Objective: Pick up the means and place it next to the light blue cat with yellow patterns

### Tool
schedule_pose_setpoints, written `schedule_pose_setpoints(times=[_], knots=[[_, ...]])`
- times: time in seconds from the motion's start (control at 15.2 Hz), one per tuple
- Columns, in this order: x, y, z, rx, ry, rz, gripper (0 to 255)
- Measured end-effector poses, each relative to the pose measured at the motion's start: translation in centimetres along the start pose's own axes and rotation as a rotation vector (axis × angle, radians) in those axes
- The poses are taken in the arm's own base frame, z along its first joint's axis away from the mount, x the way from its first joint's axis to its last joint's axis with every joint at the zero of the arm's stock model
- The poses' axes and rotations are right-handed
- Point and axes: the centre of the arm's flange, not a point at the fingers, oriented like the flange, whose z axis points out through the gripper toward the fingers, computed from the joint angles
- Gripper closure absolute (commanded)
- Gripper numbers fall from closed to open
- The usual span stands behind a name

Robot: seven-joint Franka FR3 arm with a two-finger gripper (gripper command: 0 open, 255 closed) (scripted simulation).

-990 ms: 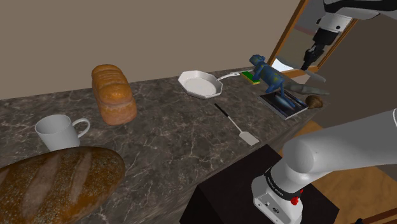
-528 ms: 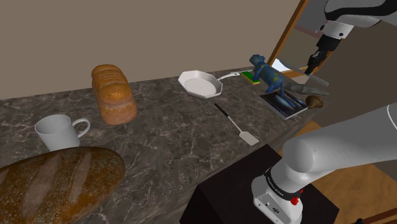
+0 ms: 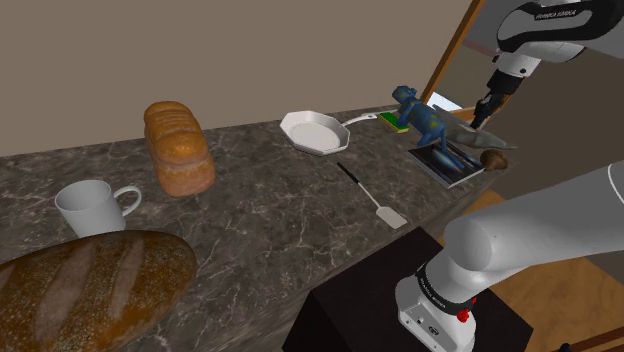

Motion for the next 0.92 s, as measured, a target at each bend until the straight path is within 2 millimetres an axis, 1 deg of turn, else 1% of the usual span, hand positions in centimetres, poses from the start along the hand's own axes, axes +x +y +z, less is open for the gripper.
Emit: schedule_pose_setpoints(times=[0.92], knots=[[0.4, 0.0, 7.3, 0.0, 0.0, 0.0, 255]])
